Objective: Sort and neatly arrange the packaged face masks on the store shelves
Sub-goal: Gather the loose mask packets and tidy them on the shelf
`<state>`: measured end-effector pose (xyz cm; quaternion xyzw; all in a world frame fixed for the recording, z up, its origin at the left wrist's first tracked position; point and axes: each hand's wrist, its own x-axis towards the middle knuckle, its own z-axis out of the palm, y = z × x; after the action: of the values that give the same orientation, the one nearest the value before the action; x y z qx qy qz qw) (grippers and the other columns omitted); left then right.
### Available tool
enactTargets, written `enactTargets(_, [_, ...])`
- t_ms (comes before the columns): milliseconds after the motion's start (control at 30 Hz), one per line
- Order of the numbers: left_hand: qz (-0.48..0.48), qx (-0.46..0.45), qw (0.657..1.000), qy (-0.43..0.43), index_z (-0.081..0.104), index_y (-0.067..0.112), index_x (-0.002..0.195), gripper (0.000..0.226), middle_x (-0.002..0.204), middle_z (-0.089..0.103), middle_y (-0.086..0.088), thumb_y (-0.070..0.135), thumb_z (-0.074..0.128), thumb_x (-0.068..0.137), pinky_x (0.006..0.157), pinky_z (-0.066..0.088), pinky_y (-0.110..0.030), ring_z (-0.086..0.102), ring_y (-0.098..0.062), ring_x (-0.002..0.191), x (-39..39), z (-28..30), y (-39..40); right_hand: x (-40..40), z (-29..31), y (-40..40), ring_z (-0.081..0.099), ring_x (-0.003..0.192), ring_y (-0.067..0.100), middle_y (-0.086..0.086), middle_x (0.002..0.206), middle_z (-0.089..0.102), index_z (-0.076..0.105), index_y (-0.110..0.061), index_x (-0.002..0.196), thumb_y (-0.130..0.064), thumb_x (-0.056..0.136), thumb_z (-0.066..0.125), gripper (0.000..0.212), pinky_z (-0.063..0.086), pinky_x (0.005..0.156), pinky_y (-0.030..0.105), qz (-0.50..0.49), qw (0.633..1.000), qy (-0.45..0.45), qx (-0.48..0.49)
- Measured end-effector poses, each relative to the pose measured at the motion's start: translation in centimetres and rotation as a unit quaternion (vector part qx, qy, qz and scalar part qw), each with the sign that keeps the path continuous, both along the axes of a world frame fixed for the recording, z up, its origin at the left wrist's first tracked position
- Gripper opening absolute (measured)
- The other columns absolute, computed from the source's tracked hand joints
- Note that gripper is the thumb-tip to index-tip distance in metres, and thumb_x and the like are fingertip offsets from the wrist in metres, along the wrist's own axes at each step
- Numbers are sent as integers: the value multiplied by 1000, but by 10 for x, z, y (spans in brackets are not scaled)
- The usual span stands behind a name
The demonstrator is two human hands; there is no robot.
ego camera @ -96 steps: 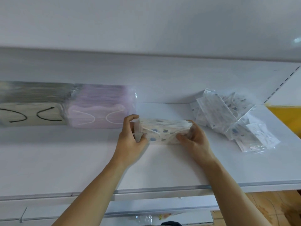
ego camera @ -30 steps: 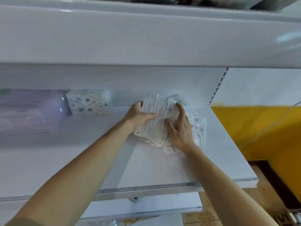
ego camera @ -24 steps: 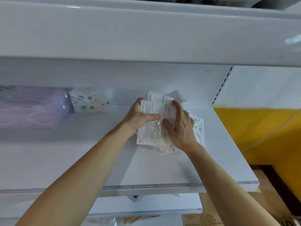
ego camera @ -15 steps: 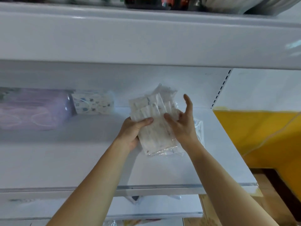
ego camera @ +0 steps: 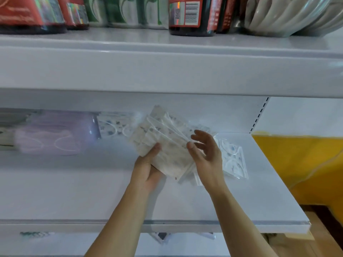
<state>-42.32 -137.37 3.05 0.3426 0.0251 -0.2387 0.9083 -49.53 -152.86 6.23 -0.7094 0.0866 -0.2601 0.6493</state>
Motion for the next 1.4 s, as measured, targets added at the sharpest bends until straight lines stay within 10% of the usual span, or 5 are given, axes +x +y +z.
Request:
enactTargets(200, [20,-49,998,18,44,8,153,52,153,49,-21,25,52,105,123,30,-54,43,-39,145,-15,3,23,1,-3,63,73,109,30,12,114,76,69,-8,122,-2,88,77,35,58,94,49,120,972,0,203])
enactTargets(667, [74,99,984,-126,54,12,143,102,140,63,-13,43,98,57,96,48,-45,58,-38,129,32,20,179,54,4,125,73,107,26,7,110,78,73,-5,113,13,86,72,32,60,89,41,139,989,-58,13])
enactTargets(1000, [-76,513,674,-526,75,21,107,21,106,76,8,33,63,94,103,52,-43,69,-10,110,102,82,222,70,3,142,72,100,18,-2,105,76,68,-23,114,-6,83,83,38,57,88,40,204,961,53,-178])
enactTargets(1267, [125,275,940,-158,71,23,78,29,84,72,2,7,59,99,74,43,-35,64,-18,78,69,9,227,55,-54,160,72,73,7,-2,85,78,67,-8,108,-7,78,88,36,54,65,23,11,993,117,-11])
enactTargets(1400, [50,152,986,-45,69,11,116,26,108,72,-7,29,60,100,55,51,-22,66,-16,77,58,-11,221,56,-55,158,73,102,23,7,116,74,60,-12,129,-44,64,94,80,61,89,47,-17,990,136,26])
